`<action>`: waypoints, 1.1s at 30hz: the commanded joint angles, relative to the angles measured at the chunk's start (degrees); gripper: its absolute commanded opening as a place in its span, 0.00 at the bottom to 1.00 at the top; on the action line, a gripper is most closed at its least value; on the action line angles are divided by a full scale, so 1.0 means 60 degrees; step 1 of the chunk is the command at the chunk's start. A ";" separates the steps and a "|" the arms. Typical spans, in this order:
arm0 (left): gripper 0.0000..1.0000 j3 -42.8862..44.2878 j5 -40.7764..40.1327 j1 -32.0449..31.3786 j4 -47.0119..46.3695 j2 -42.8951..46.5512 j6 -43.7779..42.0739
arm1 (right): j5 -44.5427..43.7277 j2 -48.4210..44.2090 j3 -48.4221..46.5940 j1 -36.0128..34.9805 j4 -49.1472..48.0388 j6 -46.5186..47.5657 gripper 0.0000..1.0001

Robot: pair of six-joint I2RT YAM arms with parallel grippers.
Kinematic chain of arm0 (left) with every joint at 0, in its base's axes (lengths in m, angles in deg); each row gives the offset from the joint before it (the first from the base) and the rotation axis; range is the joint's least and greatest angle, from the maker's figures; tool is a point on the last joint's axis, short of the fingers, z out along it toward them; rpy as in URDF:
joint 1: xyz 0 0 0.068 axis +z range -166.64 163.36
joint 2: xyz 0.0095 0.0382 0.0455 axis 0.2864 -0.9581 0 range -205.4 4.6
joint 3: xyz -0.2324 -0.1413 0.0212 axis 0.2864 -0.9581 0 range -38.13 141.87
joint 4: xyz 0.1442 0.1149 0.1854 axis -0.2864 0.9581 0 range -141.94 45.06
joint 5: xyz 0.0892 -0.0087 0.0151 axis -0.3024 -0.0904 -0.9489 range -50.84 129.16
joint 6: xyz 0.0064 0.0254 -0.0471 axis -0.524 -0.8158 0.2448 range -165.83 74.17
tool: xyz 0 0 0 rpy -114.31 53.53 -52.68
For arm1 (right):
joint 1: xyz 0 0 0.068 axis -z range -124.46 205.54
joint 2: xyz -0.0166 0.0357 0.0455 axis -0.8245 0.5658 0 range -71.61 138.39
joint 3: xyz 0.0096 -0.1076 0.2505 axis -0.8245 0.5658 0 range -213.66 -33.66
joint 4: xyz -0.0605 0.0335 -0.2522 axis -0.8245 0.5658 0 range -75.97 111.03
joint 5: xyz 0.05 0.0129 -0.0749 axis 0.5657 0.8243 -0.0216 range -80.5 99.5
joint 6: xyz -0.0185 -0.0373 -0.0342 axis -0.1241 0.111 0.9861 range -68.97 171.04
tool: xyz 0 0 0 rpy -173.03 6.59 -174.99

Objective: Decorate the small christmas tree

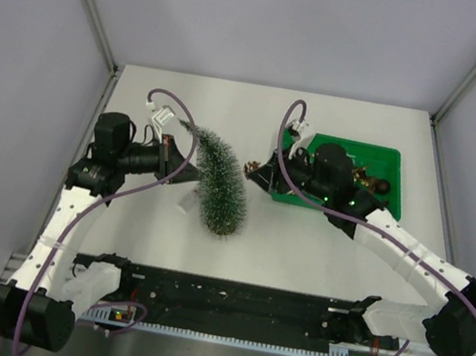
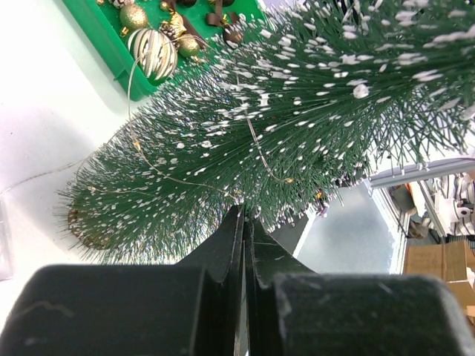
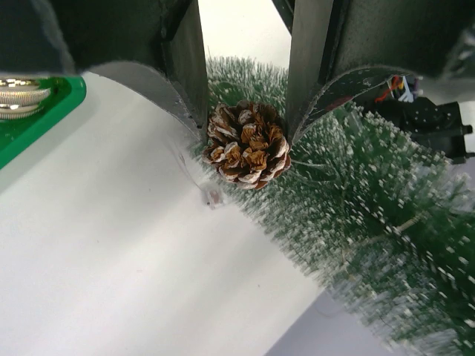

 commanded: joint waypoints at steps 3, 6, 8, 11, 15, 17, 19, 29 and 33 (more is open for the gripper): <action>0.00 -0.0153 0.0078 -0.0054 -0.0536 0.0266 0.0077 | -0.0035 -0.0155 0.0347 -0.0149 -0.0422 0.0054 0.10; 0.00 -0.0182 0.0093 -0.0054 -0.0609 0.0266 0.0150 | 0.0038 -0.0272 0.0420 -0.0236 -0.0436 -0.0020 0.10; 0.00 -0.0197 0.0078 -0.0054 -0.0653 0.0266 0.0194 | 0.0053 -0.0374 0.0449 -0.0309 -0.0451 -0.0064 0.10; 0.00 -0.0212 0.0107 -0.0054 -0.0668 0.0266 0.0223 | 0.0126 -0.0550 0.0493 -0.0426 -0.0539 -0.0210 0.10; 0.00 -0.0212 0.0122 -0.0054 -0.0711 0.0310 0.0238 | 0.0141 -0.0726 0.0522 -0.0646 -0.0583 -0.0342 0.10; 0.00 -0.0197 0.0122 -0.0054 -0.0697 0.0310 0.0238 | 0.0112 -0.0843 0.0552 -0.0720 -0.0568 -0.0357 0.10; 0.00 -0.0197 0.0122 -0.0054 -0.0711 0.0310 0.0267 | 0.0053 -0.0946 0.0537 -0.0749 -0.0539 -0.0386 0.10; 0.00 -0.0182 0.0151 -0.0112 -0.0814 0.0339 0.0384 | -0.0401 -0.0756 -0.0209 -0.0764 0.0001 0.0126 0.10; 0.00 -0.0182 0.0166 -0.0112 -0.0800 0.0354 0.0399 | -0.0518 -0.0711 -0.0517 -0.0749 0.0149 0.0258 0.10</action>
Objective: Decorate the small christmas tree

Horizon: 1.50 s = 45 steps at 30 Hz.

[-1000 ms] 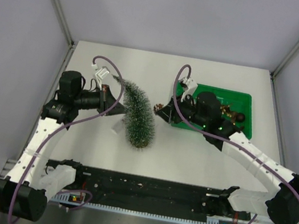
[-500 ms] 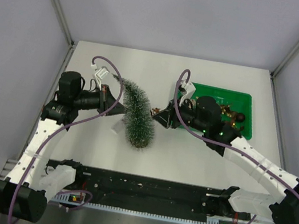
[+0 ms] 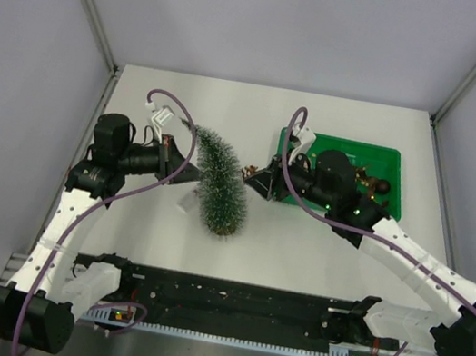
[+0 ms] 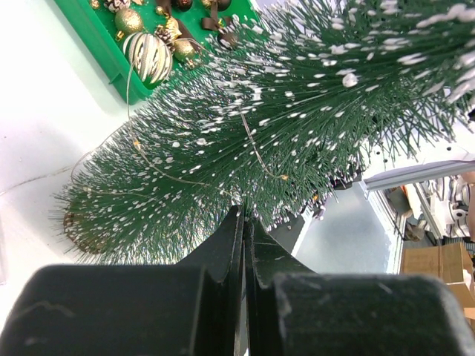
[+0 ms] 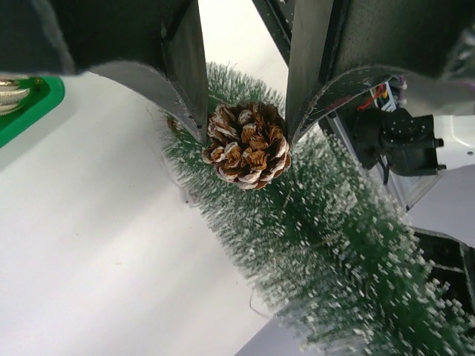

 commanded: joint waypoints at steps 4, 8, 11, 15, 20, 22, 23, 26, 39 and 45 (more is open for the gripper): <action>0.00 -0.0015 0.0162 -0.0054 -0.0479 0.0230 0.0064 | -0.0205 -0.0078 -0.0941 -0.0123 -0.0040 0.0321 0.10; 0.00 -0.0015 0.0177 -0.0069 -0.0552 0.0230 0.0093 | -0.0234 -0.0020 -0.0970 -0.0123 0.0004 0.0379 0.10; 0.00 -0.0029 0.0192 -0.0069 -0.0567 0.0244 0.0093 | -0.0336 0.0039 -0.1014 -0.0108 0.0063 0.0481 0.10; 0.00 -0.0044 0.0221 -0.0069 -0.0553 0.0274 0.0108 | -0.0498 0.0244 -0.1146 -0.0079 0.0092 0.0657 0.10; 0.00 -0.0073 0.0221 -0.0069 -0.0567 0.0288 0.0093 | -0.0454 0.0536 -0.1307 0.0169 0.0005 0.0745 0.10; 0.00 -0.0088 0.0236 -0.0069 -0.0596 0.0274 0.0093 | -0.0425 0.0668 -0.1351 0.0214 -0.0039 0.0804 0.10; 0.00 -0.0102 0.0221 -0.0083 -0.0611 0.0288 0.0093 | -0.0439 0.0727 -0.1351 0.0214 -0.0039 0.0847 0.10; 0.00 -0.0117 0.0250 -0.0083 -0.0626 0.0303 0.0108 | -0.0527 0.0903 -0.1278 0.0316 -0.0127 0.0935 0.09; 0.00 -0.0249 0.0221 -0.0083 -0.0816 0.0303 0.0181 | 0.0161 0.0684 -0.0693 0.0478 -0.0420 0.0716 0.11; 0.00 -0.0278 0.0221 -0.0083 -0.0801 0.0347 0.0196 | 0.0264 0.0420 -0.0180 0.0463 -0.0435 0.0497 0.11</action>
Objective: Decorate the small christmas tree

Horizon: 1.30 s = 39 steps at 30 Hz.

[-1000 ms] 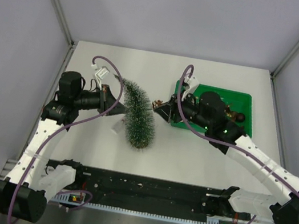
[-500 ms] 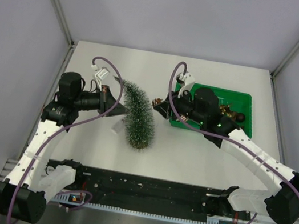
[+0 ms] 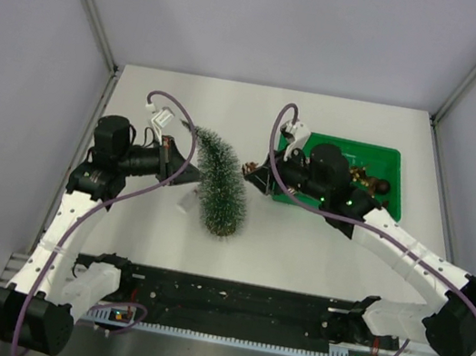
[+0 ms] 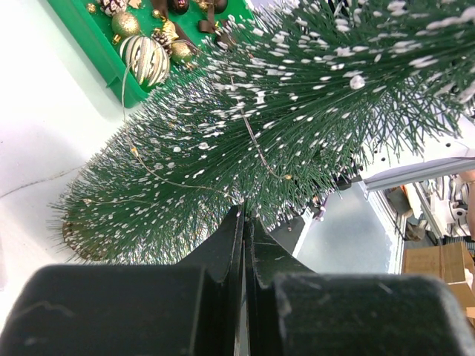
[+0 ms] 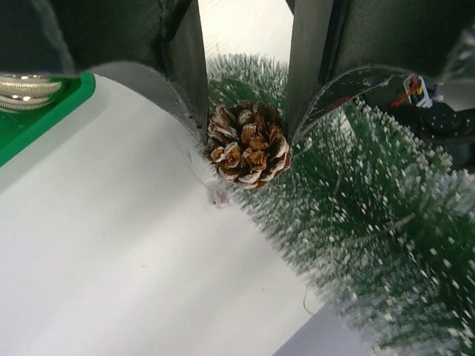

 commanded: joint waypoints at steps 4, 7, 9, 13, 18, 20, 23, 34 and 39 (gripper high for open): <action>0.00 -0.0082 0.0170 -0.0036 -0.0463 0.0238 0.0035 | 0.0195 -0.0513 0.0554 0.0055 -0.0373 -0.0225 0.11; 0.00 -0.0053 0.0184 -0.0036 -0.0463 0.0238 0.0035 | 0.0252 -0.0557 0.0657 0.0055 -0.0709 -0.0284 0.11; 0.00 -0.0053 0.0184 -0.0036 -0.0448 0.0223 0.0035 | 0.0326 -0.0572 0.0686 0.0041 -0.0783 -0.0342 0.12; 0.00 -0.0053 0.0184 -0.0036 -0.0448 0.0223 0.0035 | 0.0399 -0.0586 0.0701 0.0055 -0.0958 -0.0445 0.21; 0.00 -0.0052 0.0170 -0.0036 -0.0448 0.0223 0.0021 | 0.0385 -0.0689 0.0891 0.0055 -0.1061 -0.0518 0.35; 0.00 -0.0067 0.0170 -0.0036 -0.0434 0.0238 0.0021 | 0.0370 -0.0689 0.0906 0.0055 -0.1061 -0.0533 0.39; 0.00 -0.0067 0.0170 -0.0036 -0.0463 0.0238 0.0021 | 0.0370 -0.0674 0.0906 0.0055 -0.1061 -0.0533 0.41; 0.00 -0.0082 0.0170 -0.0036 -0.0448 0.0296 0.0035 | 0.0355 -0.0645 0.0906 0.0055 -0.0974 -0.0547 0.53; 0.00 -0.0067 0.0199 -0.0036 -0.0448 0.0296 0.0050 | 0.0356 -0.0645 0.0921 0.0055 -0.0944 -0.0533 0.56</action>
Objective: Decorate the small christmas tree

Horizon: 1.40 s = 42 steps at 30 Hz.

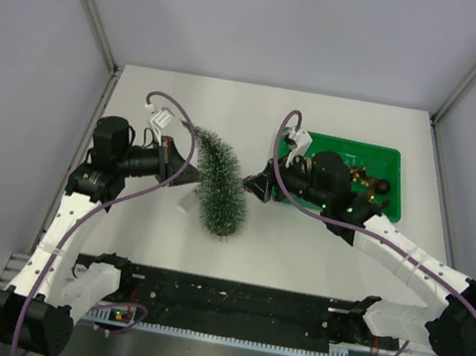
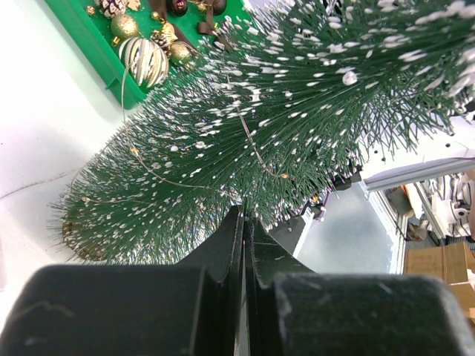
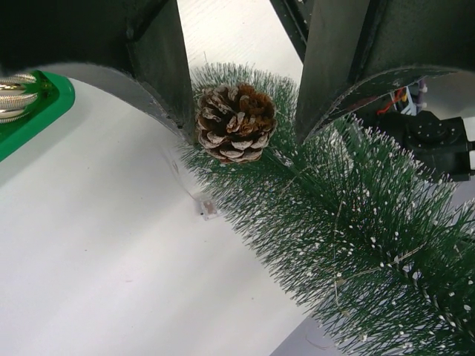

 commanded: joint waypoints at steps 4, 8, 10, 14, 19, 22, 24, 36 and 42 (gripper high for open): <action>0.00 -0.0031 0.0199 -0.0036 -0.0386 0.0213 0.0028 | -0.0078 -0.0332 -0.0089 0.0055 -0.0168 0.0021 0.61; 0.00 -0.0060 0.0184 -0.0036 -0.0372 0.0227 0.0013 | -0.0342 -0.0493 -0.0133 0.0055 -0.0021 0.0109 0.64; 0.00 -0.0089 0.0184 -0.0036 -0.0401 0.0242 0.0013 | -0.0430 -0.0552 -0.0191 0.0055 0.0067 0.0182 0.65; 0.00 -0.0060 0.0199 -0.0036 -0.0401 0.0271 0.0028 | -0.0562 -0.0581 -0.0294 0.0055 0.0140 0.0299 0.65; 0.00 -0.0104 0.0184 -0.0036 -0.0386 0.0300 0.0028 | -0.1234 -0.0727 -0.0367 0.0128 0.0608 0.0358 0.65; 0.00 -0.0104 0.0185 -0.0036 -0.0386 0.0301 0.0013 | -0.1981 -0.0582 -0.0659 0.0580 0.1149 0.0241 0.65; 0.00 -0.0089 0.0170 -0.0036 -0.0386 0.0315 0.0013 | -0.2609 -0.0304 -0.0937 0.0947 0.1734 0.0095 0.65; 0.00 -0.0075 0.0082 -0.0021 -0.0327 0.0301 -0.0045 | -0.6654 0.2669 -0.1994 0.3189 0.3978 -0.0198 0.67; 0.00 -0.0075 0.0096 -0.0021 -0.0386 0.0286 -0.0031 | -0.7124 0.3826 -0.2052 0.3380 0.3803 -0.0447 0.65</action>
